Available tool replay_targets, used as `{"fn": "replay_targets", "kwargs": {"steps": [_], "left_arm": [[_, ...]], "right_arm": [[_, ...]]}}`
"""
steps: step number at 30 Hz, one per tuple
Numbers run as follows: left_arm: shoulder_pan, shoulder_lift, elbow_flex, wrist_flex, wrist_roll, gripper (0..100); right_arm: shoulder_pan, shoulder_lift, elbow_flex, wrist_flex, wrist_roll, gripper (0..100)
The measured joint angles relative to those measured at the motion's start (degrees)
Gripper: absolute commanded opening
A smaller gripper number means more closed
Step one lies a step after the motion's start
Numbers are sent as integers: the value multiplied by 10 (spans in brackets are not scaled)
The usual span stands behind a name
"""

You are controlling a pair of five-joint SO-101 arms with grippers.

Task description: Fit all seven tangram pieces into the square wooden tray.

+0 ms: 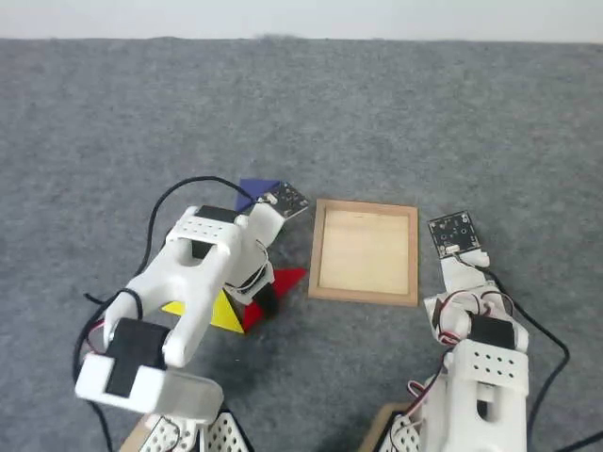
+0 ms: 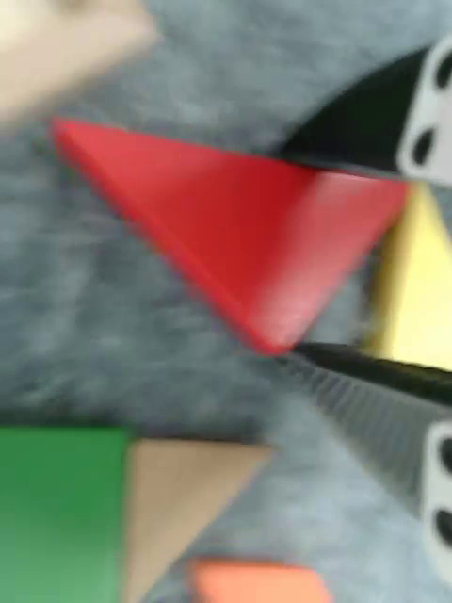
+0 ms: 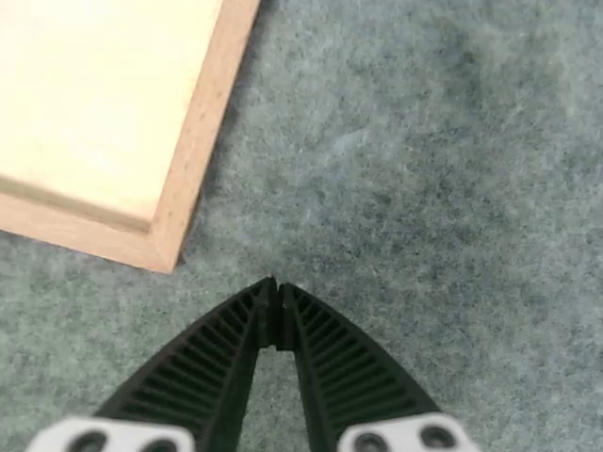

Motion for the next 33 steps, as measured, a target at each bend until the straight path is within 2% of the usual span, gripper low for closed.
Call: {"fn": "replay_targets", "kwargs": {"steps": [15,23,26,33], "left_arm": [[11,109,-130,12,9,286],[10,115,-177,33,6,283],[10,92,-177,57,-19,284],[10,61,-177,55,-50,287]], "right_arm": [[0,0,0,0,0,9],[0,0,0,0,0,9],[0,0,0,0,0,9],[0,0,0,0,0,9]]}}
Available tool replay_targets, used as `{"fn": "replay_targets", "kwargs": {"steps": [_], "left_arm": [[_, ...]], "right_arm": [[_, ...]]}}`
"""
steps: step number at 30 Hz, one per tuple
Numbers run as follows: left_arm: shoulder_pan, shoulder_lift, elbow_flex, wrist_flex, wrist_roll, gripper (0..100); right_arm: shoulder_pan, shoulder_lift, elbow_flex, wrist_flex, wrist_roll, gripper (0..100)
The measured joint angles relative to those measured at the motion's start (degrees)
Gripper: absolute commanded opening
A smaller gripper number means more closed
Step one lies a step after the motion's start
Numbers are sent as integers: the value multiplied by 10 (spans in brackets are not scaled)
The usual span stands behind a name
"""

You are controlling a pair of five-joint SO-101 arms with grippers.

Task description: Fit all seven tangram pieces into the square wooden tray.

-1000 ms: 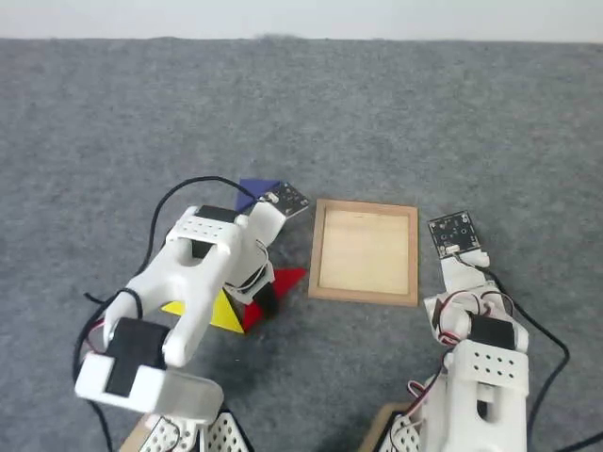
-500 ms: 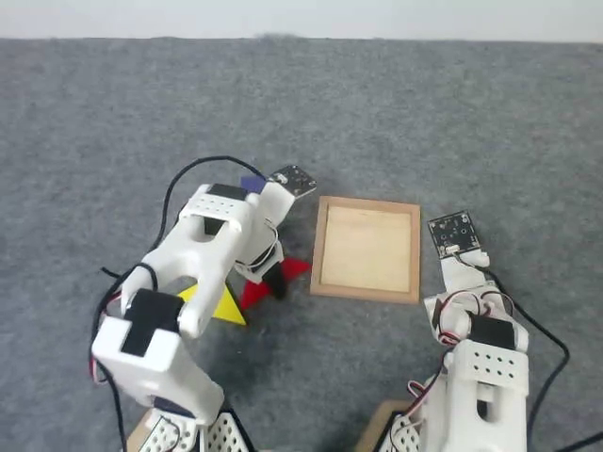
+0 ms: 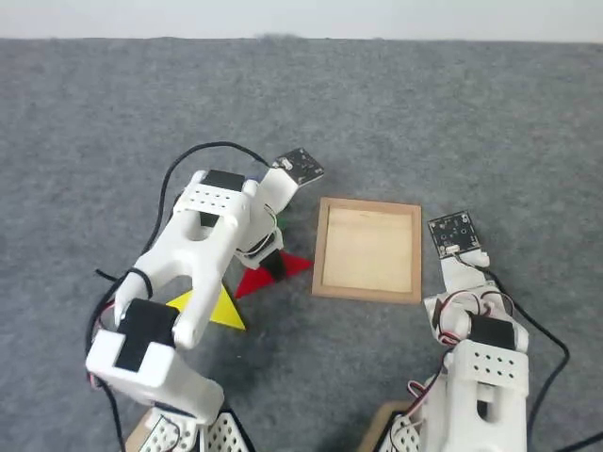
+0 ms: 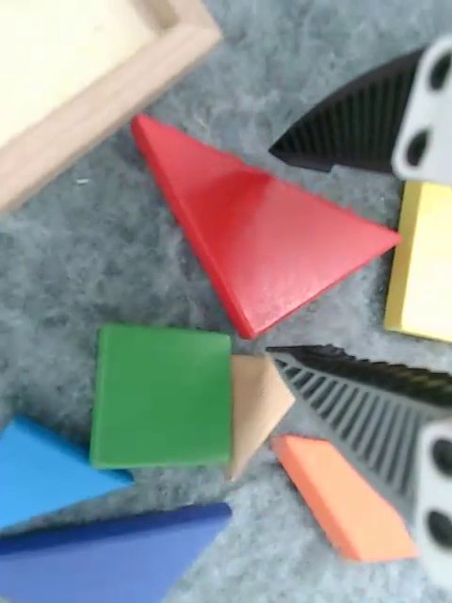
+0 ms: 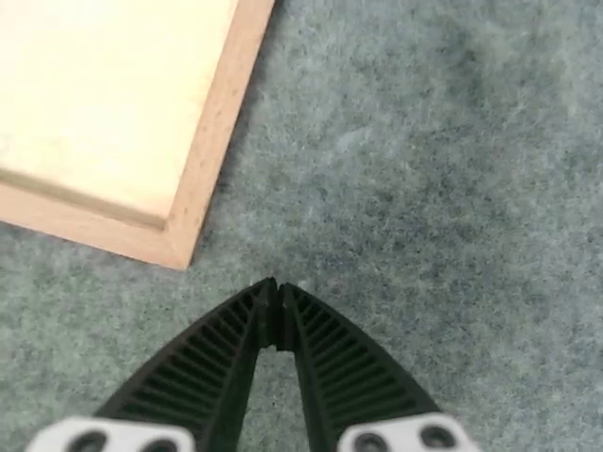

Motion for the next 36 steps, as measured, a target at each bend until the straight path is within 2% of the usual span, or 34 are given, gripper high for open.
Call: {"fn": "replay_targets", "kwargs": {"steps": [9,15,21,28,36], "left_arm": [[-3,89,-28,-30,-50,285],[-3,98,-37,-28,-52,278],[4,96,-44,-4,-53,191],[11,34,-25,10,-46,189],[70,-84,110,7,-33,188]], "right_arm": [[0,0,0,0,0,9],[0,0,0,0,0,9],[0,0,0,0,0,9],[0,0,0,0,0,9],[0,0,0,0,0,9]]}}
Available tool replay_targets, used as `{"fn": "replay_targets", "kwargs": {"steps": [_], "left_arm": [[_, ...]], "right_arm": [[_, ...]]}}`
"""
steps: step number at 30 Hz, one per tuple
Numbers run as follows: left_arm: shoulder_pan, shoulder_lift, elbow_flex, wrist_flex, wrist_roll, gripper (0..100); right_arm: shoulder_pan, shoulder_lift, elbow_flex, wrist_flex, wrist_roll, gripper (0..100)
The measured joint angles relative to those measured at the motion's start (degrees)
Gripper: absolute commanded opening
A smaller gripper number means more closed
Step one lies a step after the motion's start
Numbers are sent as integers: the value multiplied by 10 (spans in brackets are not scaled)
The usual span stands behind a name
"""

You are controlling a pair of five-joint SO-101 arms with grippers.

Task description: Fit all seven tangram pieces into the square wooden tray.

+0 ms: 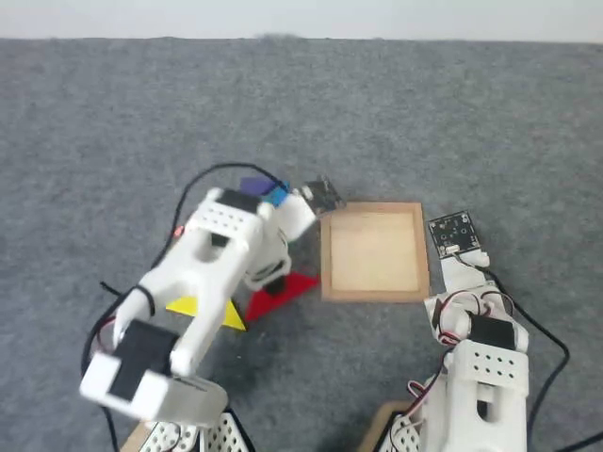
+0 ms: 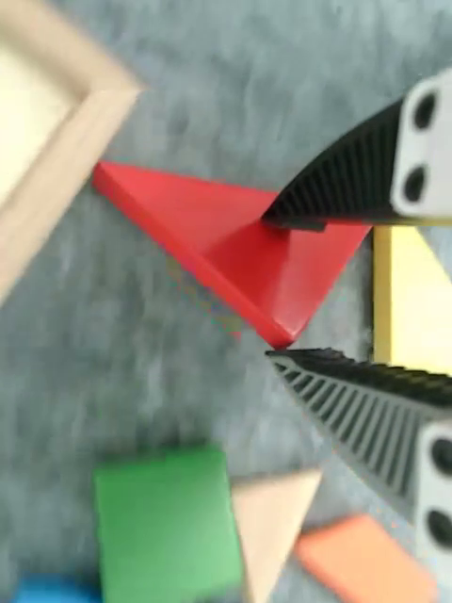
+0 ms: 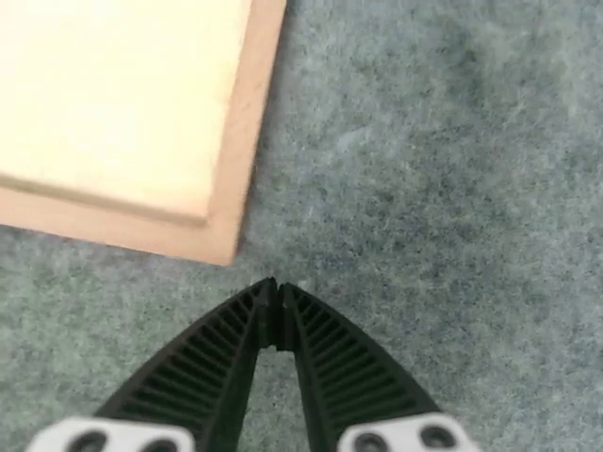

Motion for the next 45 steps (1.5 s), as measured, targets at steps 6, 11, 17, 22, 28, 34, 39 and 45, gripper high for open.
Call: {"fn": "replay_targets", "kwargs": {"steps": [6,11,17,22,28,34,39,45], "left_arm": [[44,-74,55,4,26,152],[75,-130,83,5,53,95],[116,-174,102,38,55,91],[149,-197,130,63,55,91],[180,-242,153,85,76,91],[219,-295,154,128,76,91],[254,-309,154,149,69,92],[244,-309,154,151,67,260]], "right_arm": [[0,0,0,0,0,9],[0,0,0,0,0,9],[0,0,0,0,0,9],[0,0,0,0,0,9],[0,0,0,0,0,9],[0,0,0,0,0,9],[0,0,0,0,0,9],[0,0,0,0,0,9]]}}
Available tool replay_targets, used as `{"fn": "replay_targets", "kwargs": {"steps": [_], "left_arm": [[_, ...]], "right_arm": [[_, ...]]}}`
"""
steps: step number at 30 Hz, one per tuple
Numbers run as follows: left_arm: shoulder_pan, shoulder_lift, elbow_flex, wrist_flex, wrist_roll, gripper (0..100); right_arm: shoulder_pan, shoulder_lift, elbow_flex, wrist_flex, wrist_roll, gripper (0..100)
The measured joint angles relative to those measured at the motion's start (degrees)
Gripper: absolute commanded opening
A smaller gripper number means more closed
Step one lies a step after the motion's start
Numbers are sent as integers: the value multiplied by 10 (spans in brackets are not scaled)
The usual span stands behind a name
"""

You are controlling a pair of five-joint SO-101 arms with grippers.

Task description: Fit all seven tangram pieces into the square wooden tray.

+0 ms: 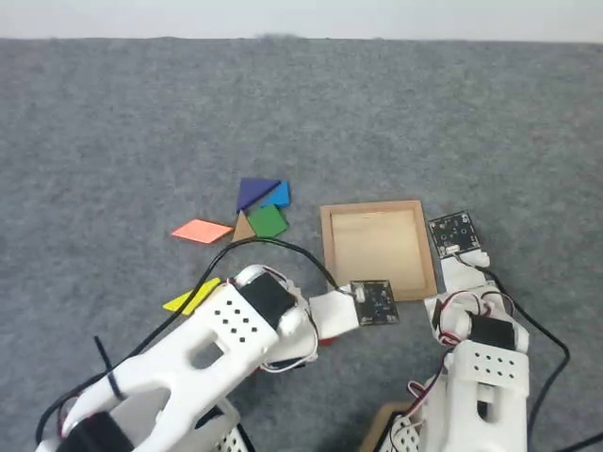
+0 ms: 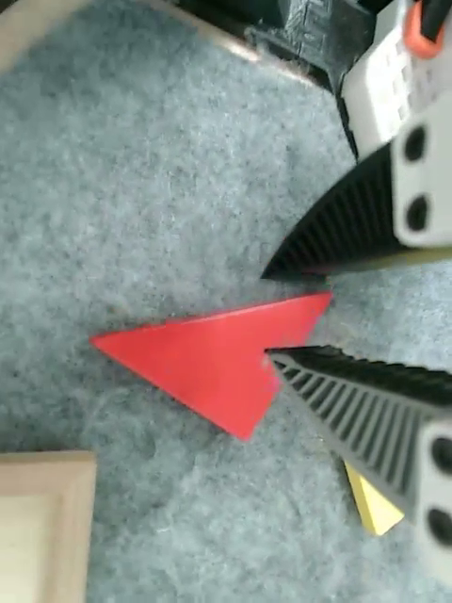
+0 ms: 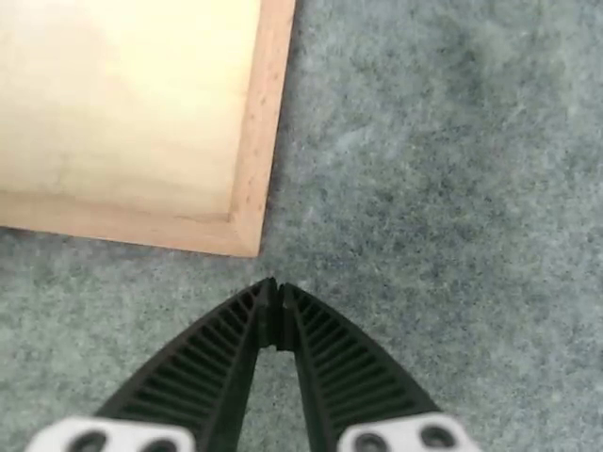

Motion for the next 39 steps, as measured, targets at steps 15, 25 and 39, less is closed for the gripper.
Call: {"fn": "replay_targets", "kwargs": {"steps": [15,25,39], "left_arm": [[-117,191,41,-229,-51,282],[-241,266,-51,-232,-106,282],[-265,320,-84,-269,-121,286]], "right_arm": [[0,0,0,0,0,9],[0,0,0,0,0,9],[0,0,0,0,0,9]]}}
